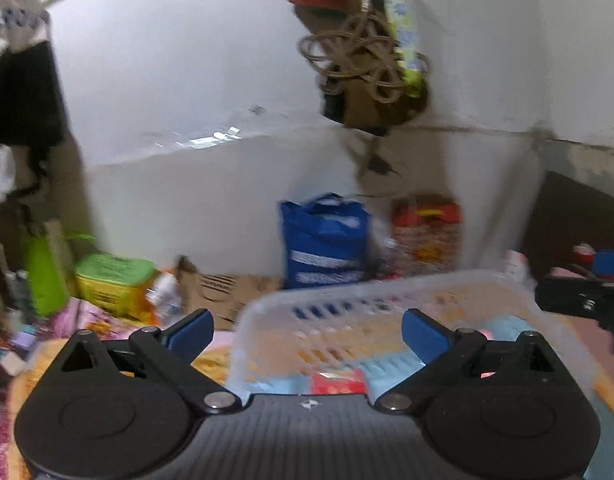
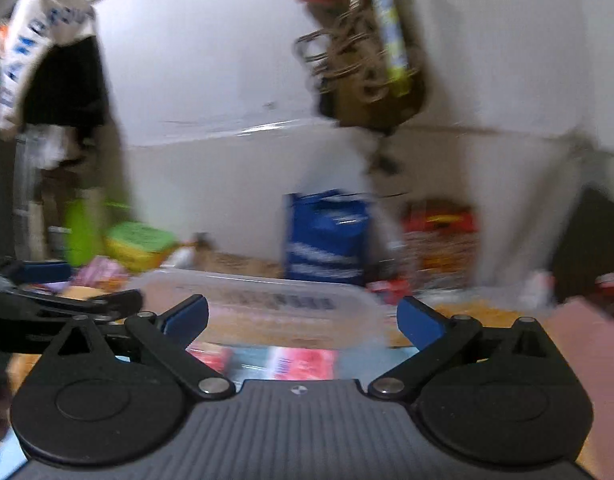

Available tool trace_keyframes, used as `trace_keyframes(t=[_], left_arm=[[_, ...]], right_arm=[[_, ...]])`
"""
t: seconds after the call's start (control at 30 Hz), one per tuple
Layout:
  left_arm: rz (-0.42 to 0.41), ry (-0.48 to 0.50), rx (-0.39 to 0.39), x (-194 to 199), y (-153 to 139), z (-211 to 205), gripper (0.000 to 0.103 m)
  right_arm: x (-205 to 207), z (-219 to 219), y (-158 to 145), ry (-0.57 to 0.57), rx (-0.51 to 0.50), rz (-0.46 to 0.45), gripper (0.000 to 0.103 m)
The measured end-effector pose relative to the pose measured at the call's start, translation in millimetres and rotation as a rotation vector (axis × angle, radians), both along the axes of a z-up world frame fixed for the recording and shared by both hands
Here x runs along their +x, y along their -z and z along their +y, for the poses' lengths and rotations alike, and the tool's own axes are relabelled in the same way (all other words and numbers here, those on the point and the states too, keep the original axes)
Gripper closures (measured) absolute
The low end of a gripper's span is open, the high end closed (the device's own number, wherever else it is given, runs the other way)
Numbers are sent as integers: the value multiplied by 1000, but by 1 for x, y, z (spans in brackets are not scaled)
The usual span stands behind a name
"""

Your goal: Organize objects

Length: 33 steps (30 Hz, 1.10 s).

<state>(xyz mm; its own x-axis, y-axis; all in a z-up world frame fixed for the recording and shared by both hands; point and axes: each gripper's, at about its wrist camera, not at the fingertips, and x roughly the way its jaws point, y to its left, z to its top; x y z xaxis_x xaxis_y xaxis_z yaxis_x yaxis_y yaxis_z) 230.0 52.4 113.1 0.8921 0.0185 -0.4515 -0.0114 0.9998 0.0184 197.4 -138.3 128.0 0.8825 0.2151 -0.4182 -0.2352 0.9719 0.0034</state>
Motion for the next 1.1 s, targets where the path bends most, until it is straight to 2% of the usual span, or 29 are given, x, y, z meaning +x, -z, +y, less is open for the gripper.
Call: trace_keyframes(t=[0.07, 0.17, 0.27, 0.37, 0.57, 0.8, 1.1], left_arm=[[19, 24, -40, -6, 0, 3, 2], [49, -7, -2, -16, 6, -2, 2], [41, -27, 19, -31, 14, -4, 2], [42, -17, 8, -42, 22, -4, 2], [35, -31, 19, -50, 27, -10, 2], [39, -32, 23, -53, 31, -19, 2], [34, -14, 16, -55, 32, -23, 2]], right_arm=[[-14, 6, -1, 47, -40, -28, 0], [-23, 9, 3, 55, -103, -4, 0], [-27, 8, 14, 34, -185, 36, 0], [-29, 3, 23, 58, -152, 18, 0], [-30, 0, 30, 38, -87, 16, 0], [-28, -10, 36, -18, 6, 69, 0], [-33, -16, 36, -18, 55, 69, 0]])
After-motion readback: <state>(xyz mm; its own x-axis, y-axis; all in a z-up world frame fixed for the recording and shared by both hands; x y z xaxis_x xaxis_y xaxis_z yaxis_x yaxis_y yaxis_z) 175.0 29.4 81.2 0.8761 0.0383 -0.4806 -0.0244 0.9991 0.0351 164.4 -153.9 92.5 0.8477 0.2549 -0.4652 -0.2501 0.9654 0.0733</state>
